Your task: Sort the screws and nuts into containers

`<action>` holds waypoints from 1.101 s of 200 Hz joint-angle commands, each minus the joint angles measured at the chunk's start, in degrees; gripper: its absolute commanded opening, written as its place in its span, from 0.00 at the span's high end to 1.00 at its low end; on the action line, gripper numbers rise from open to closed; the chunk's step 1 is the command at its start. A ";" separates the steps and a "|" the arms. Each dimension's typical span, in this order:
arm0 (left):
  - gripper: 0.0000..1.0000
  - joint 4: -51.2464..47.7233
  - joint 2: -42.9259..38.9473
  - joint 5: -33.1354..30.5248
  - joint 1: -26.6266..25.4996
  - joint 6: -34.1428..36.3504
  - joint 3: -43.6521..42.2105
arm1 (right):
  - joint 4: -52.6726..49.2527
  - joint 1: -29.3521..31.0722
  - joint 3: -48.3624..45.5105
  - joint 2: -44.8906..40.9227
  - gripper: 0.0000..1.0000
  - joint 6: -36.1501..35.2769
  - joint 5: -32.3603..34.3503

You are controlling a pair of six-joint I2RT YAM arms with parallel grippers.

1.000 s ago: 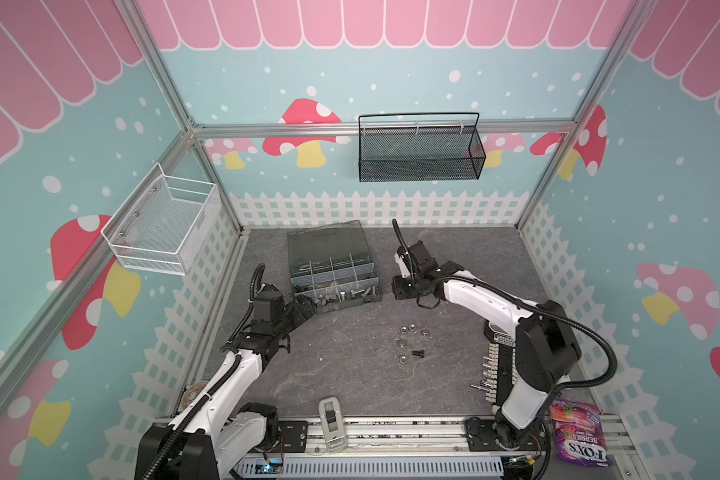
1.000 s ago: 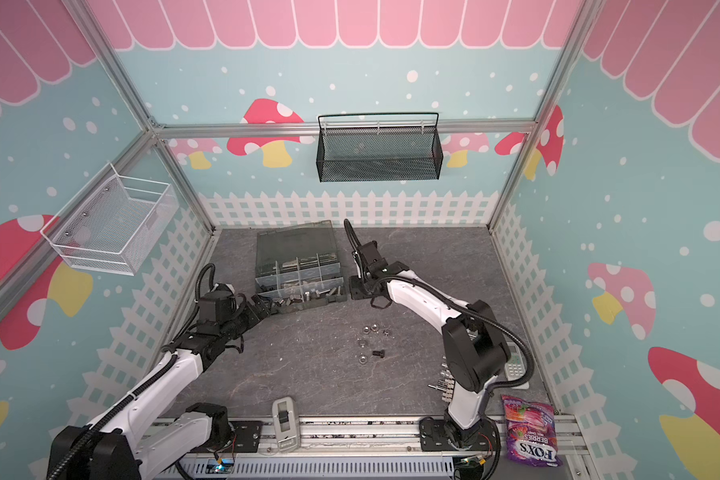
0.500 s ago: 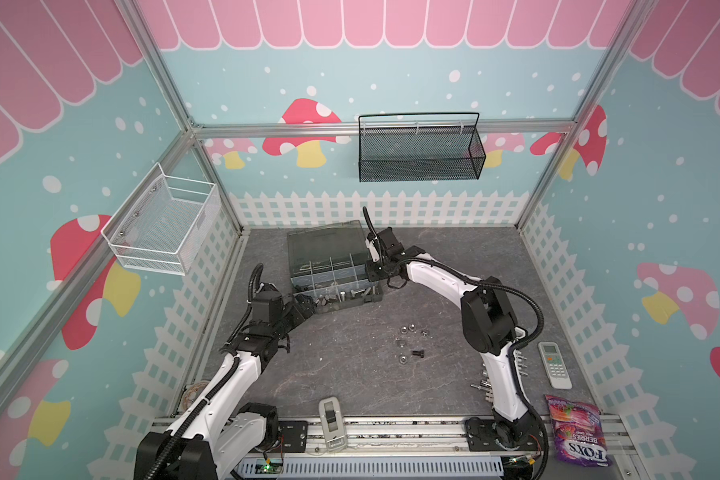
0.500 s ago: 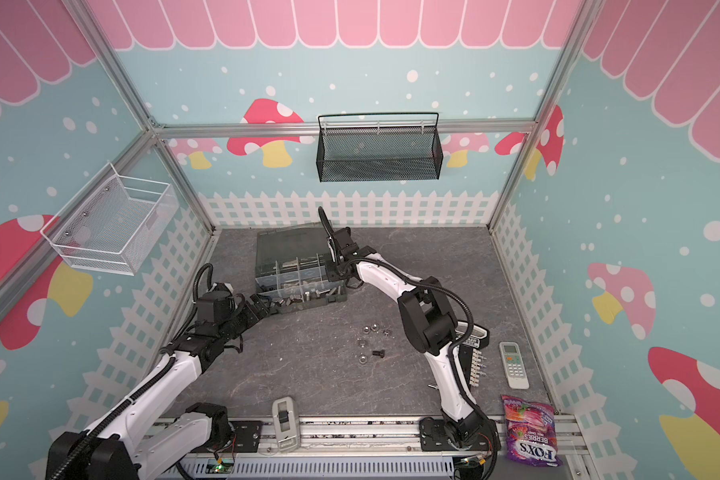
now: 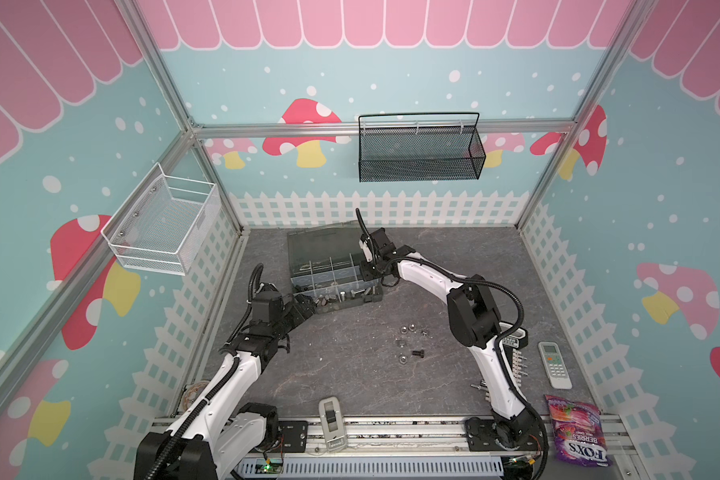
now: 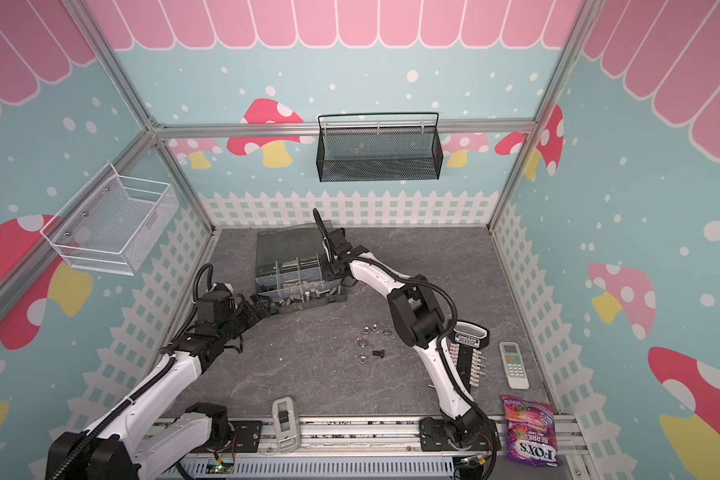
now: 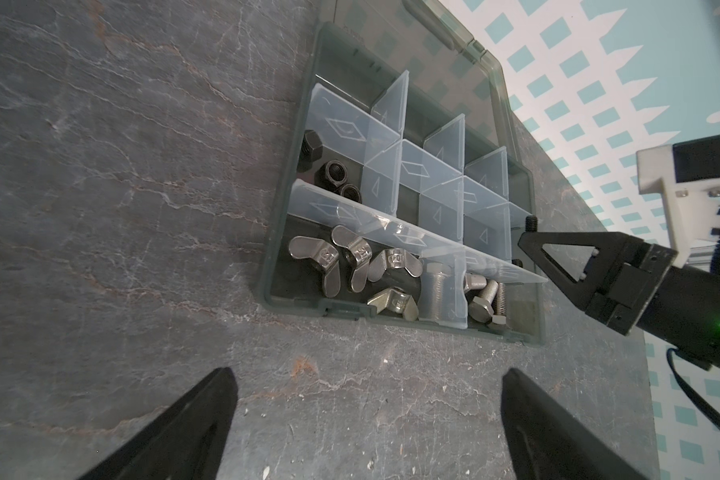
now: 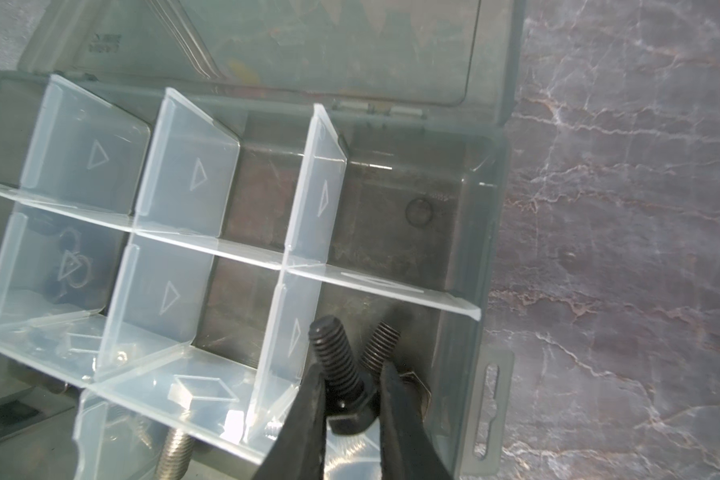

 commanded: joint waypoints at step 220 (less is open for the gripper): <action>0.00 -0.49 -0.09 -0.19 0.24 -0.57 1.21 | -1.79 1.63 -27.77 -28.07 0.56 6.51 11.04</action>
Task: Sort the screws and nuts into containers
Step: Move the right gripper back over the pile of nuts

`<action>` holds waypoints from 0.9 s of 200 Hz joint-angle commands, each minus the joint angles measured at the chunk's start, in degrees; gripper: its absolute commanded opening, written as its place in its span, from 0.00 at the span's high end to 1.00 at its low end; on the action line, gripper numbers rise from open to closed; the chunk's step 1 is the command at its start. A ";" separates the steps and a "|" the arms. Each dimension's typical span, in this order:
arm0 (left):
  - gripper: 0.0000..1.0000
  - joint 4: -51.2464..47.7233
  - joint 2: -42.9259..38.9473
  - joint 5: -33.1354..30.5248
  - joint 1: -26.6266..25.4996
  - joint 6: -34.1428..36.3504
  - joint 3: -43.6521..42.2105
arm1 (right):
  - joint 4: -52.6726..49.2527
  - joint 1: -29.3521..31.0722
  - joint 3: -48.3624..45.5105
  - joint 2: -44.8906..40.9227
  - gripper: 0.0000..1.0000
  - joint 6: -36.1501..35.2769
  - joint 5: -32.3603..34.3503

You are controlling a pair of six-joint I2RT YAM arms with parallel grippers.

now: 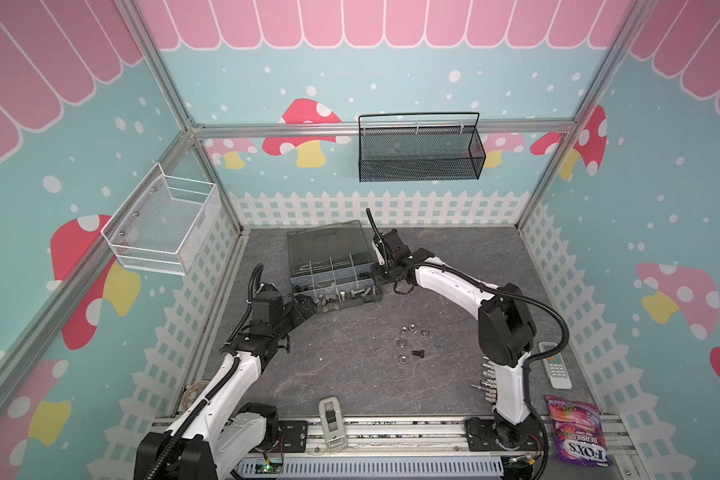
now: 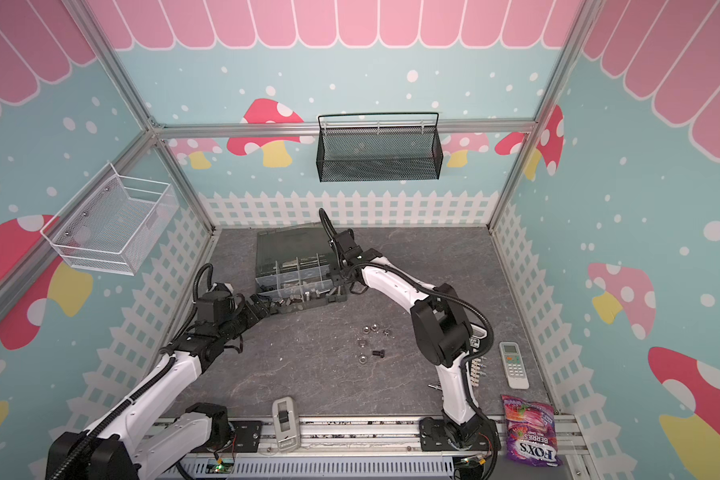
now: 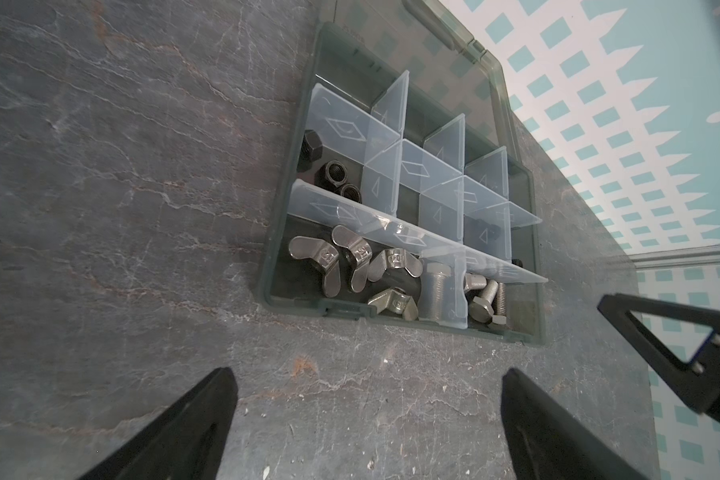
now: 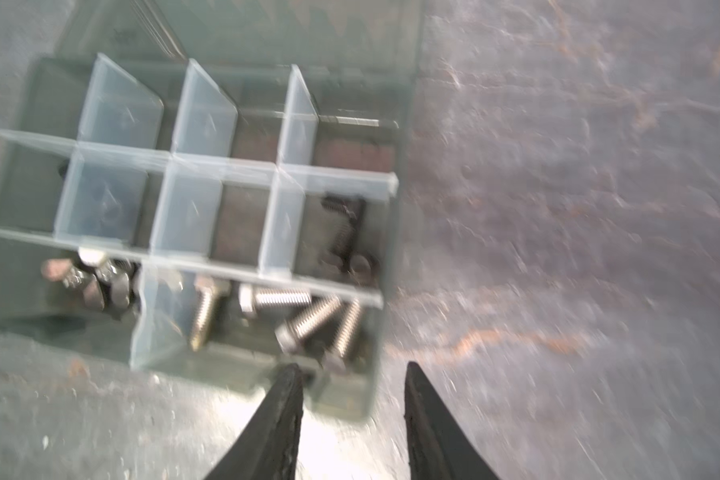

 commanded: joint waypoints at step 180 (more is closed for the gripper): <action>0.00 0.10 -1.22 1.35 0.24 -2.18 0.07 | -13.18 5.79 -44.25 -34.98 0.53 15.08 1.53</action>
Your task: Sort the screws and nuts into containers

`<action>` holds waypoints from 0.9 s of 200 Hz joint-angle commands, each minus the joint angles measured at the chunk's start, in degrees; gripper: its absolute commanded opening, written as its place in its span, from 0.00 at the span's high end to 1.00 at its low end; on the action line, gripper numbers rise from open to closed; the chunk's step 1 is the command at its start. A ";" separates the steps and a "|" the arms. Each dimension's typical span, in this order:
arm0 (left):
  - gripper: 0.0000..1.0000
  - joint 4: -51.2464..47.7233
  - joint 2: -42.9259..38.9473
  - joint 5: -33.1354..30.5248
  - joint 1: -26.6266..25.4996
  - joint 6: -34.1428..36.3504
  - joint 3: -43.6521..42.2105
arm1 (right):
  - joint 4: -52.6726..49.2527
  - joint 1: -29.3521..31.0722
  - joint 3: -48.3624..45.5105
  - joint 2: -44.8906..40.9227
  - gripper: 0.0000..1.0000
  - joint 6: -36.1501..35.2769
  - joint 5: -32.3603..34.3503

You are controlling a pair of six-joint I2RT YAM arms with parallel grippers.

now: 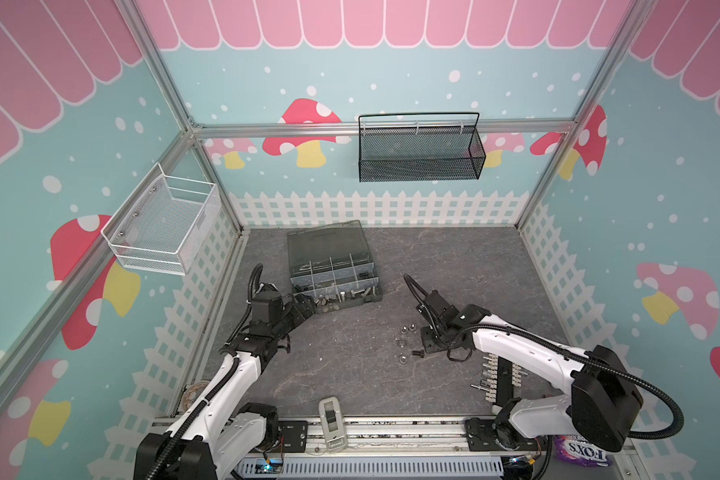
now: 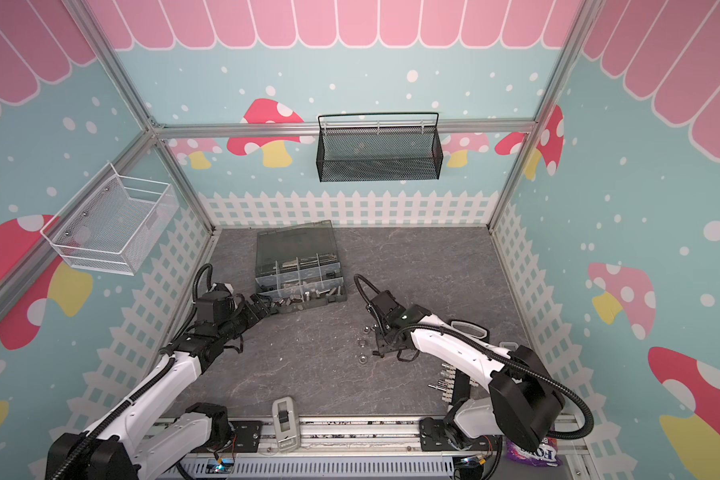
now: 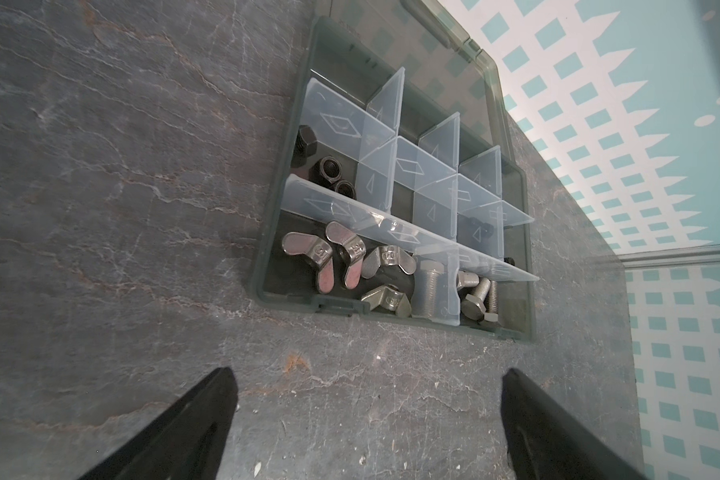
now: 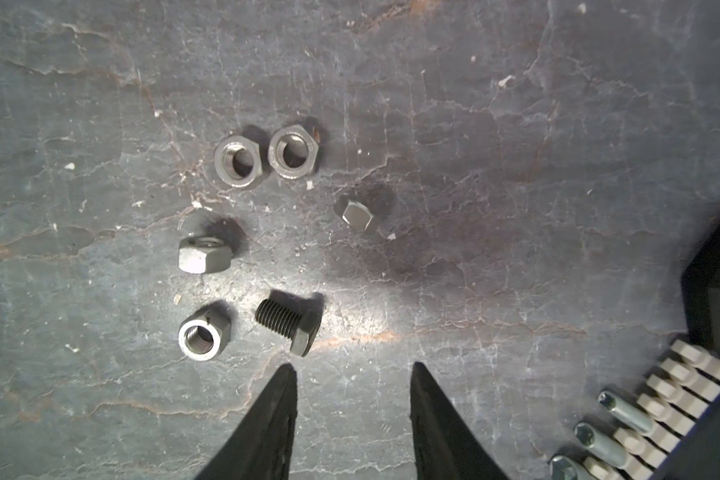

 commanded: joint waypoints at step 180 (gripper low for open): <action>0.00 1.36 0.71 0.08 0.25 -1.14 -0.22 | 1.93 5.22 1.78 14.52 0.52 1.65 2.22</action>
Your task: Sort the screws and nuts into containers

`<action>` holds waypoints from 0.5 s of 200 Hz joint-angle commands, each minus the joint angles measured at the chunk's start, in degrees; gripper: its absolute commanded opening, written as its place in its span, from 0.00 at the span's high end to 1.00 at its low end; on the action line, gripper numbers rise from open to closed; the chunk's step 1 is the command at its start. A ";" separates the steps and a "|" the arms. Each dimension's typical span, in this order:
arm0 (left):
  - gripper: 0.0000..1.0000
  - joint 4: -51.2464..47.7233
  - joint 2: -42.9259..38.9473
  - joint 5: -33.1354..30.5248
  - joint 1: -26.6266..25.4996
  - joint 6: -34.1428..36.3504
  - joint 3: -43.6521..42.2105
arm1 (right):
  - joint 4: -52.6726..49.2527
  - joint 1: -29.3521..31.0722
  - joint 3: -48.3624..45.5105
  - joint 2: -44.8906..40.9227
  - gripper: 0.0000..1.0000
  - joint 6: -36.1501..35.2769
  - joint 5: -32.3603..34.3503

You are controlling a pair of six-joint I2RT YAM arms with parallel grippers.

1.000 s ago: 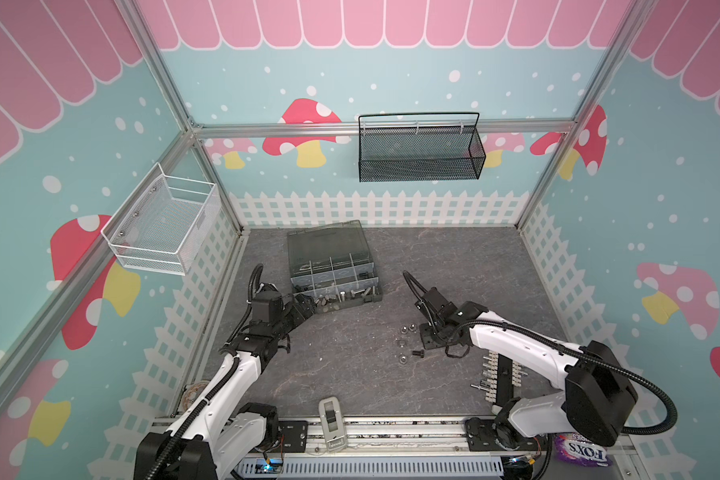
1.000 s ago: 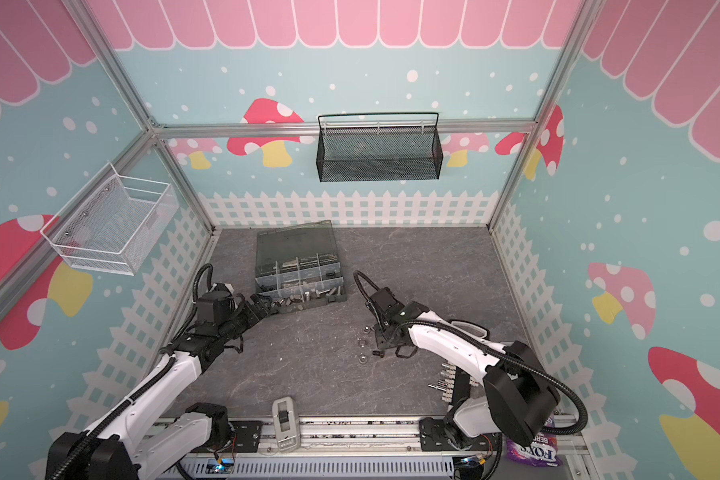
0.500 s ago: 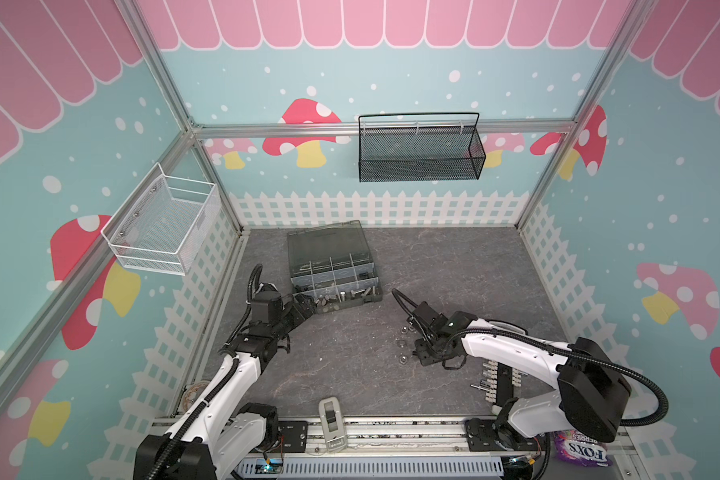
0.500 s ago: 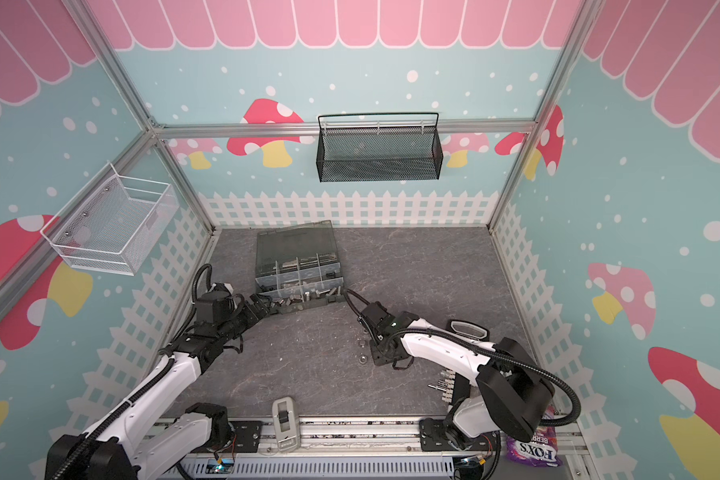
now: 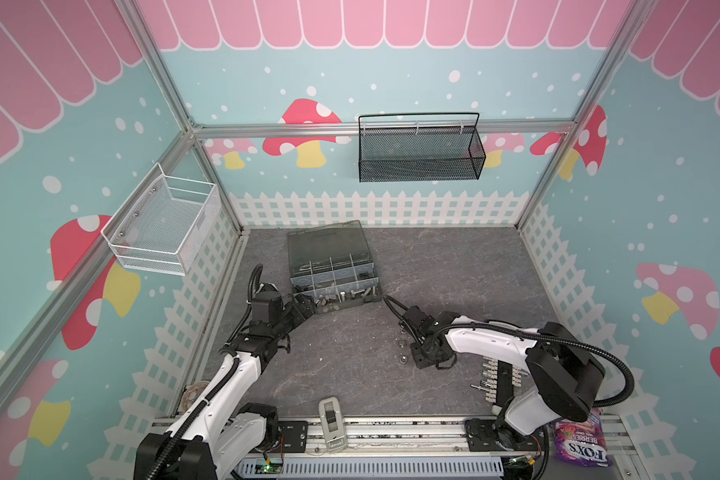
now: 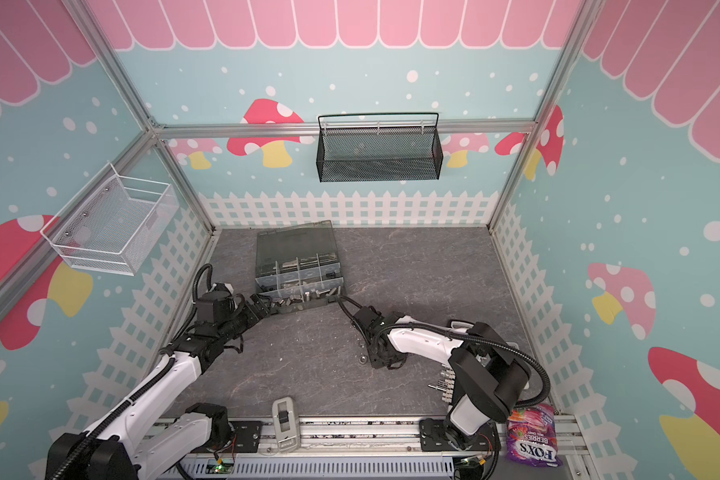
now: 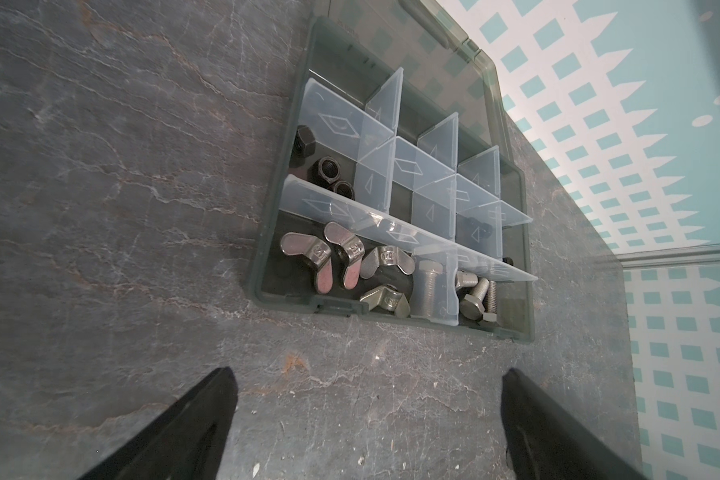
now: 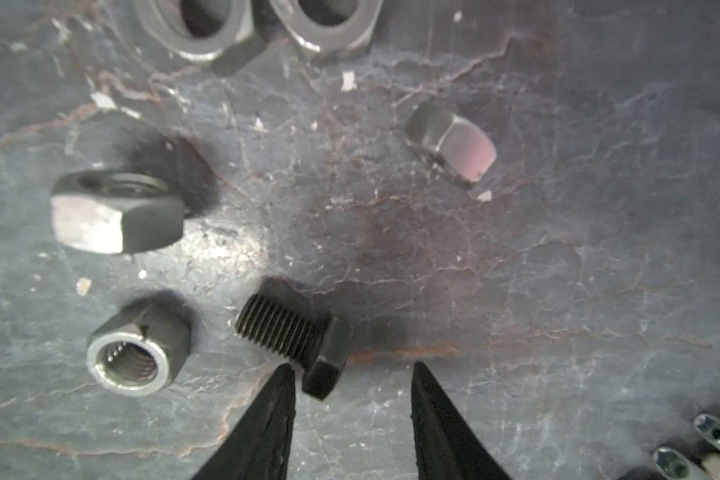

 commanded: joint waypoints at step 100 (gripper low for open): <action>0.00 1.51 0.93 0.04 0.26 -1.15 -0.37 | 2.60 -1.08 2.39 3.50 0.55 -0.39 -2.45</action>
